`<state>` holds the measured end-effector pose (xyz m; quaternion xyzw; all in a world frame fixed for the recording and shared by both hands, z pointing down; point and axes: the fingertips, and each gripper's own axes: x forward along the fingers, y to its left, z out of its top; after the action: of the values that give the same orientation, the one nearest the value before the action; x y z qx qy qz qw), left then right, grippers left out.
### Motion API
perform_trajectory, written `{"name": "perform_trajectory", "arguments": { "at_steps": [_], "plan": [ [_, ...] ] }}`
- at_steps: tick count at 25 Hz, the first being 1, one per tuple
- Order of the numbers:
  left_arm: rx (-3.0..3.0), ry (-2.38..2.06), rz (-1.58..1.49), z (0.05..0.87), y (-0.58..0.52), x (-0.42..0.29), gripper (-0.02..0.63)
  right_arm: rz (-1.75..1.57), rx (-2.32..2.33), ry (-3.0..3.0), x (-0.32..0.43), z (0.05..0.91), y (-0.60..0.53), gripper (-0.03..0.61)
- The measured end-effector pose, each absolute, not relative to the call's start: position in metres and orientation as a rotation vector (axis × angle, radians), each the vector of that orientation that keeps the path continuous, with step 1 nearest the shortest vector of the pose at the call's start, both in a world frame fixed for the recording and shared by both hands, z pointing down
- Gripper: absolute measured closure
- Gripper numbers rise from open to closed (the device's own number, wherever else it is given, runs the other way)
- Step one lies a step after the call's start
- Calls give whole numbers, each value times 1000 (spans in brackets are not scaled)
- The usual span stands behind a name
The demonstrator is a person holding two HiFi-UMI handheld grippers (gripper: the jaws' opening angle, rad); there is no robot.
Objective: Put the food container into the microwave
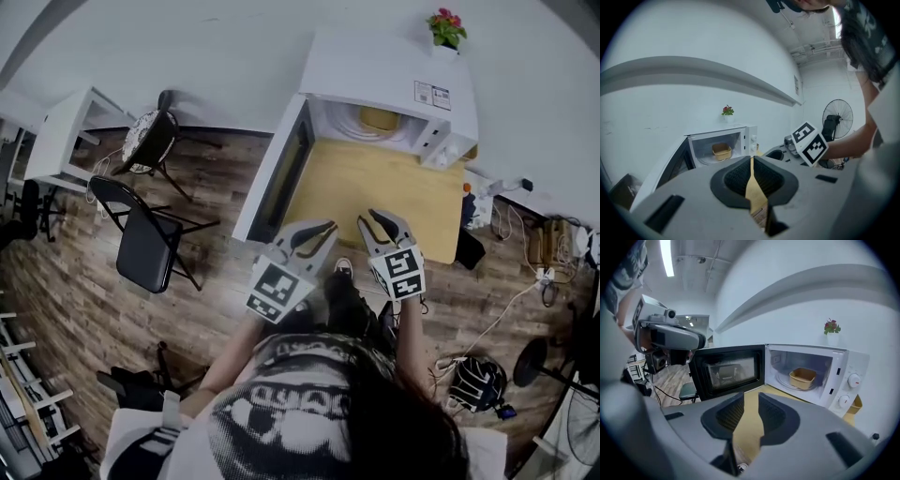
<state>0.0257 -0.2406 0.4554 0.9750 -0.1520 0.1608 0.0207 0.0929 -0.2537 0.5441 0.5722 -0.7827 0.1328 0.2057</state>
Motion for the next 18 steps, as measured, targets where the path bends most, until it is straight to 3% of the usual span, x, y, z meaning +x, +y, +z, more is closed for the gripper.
{"name": "perform_trajectory", "arguments": {
  "at_steps": [18],
  "plan": [
    [3070, -259, 488, 466, -138, -95, 597, 343, 1844, -2139, -36, 509, -132, 554]
  ]
}}
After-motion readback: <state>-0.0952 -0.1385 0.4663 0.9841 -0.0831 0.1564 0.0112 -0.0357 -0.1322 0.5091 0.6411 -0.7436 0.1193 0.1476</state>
